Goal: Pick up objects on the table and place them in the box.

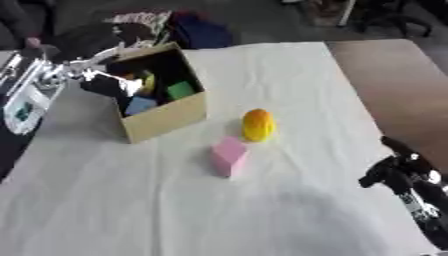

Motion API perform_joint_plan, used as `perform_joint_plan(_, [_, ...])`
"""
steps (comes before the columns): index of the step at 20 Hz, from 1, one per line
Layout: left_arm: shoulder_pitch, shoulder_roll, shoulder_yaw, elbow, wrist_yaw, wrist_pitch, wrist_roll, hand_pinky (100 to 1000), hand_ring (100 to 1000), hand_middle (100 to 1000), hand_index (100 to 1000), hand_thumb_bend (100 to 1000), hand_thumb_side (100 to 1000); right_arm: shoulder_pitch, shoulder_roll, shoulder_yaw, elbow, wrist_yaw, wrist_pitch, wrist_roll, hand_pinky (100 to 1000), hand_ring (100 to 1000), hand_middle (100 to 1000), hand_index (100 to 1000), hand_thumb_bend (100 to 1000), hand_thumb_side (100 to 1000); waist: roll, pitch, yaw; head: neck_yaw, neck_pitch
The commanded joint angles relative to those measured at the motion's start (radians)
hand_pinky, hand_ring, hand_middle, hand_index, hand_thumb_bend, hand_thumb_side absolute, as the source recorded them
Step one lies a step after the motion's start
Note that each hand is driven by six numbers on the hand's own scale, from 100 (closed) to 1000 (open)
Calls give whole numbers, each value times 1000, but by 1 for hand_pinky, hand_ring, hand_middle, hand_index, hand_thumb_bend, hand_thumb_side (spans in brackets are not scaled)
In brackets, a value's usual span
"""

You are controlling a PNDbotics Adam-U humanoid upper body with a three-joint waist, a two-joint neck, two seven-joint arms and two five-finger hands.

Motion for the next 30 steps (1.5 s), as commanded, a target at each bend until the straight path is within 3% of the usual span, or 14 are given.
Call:
perform_joint_plan(1, [72,92,74,-194,205,38,64,871,858,858,945,100,344,-47,-77,0,3,19,-27,10,678,578,584,965,100,415,-7,-30,13,-16,-8])
perform_joint_plan(2, [117,104,95,-249,263,51,93,854,846,850,941,100,348,-63,-97,-1,12,31,-38,10,679,580,583,968,100,444,-7,-30,22,-19,-9])
perform_joint_plan(3, [158,111,116,-294,312,73,123,839,824,817,924,100,396,-80,-116,-1,23,43,-48,10,682,585,591,971,100,396,-8,-30,31,-22,-9])
perform_joint_plan(6, [293,99,156,-418,460,83,212,822,803,793,914,100,432,-148,-192,13,65,85,-92,7,688,597,602,980,100,369,-9,-28,61,-36,-10])
perform_joint_plan(7, [323,88,164,-431,491,78,228,816,795,785,910,100,446,-171,-216,21,76,99,-110,9,696,610,612,986,100,434,-10,-27,69,-39,-12])
perform_joint_plan(8, [350,73,170,-438,514,68,238,812,791,780,907,100,456,-196,-239,31,89,112,-128,11,700,617,622,990,100,329,-10,-26,76,-43,-13])
perform_joint_plan(9, [375,55,173,-441,530,56,244,807,783,771,902,100,471,-222,-263,42,100,125,-146,16,709,632,637,997,100,302,-11,-26,83,-47,-15])
perform_joint_plan(13, [444,-36,174,-444,579,24,246,792,760,750,889,100,516,-329,-355,105,149,172,-223,58,740,689,701,1000,100,219,-15,-21,105,-62,-22])
perform_joint_plan(17, [467,-123,175,-444,609,20,242,783,748,736,880,100,539,-444,-413,195,225,223,-294,130,764,735,754,1000,100,198,-20,-16,127,-80,-28])
perform_joint_plan(23, [470,-204,168,-444,634,34,238,779,742,729,877,100,559,-583,-365,306,329,364,-433,238,823,833,857,1000,100,206,-23,-4,161,-115,-39])
perform_joint_plan(30, [471,-233,165,-444,634,44,226,778,739,723,877,100,566,-661,-248,349,429,629,-608,293,904,950,967,1000,100,271,-23,4,192,-143,-48])
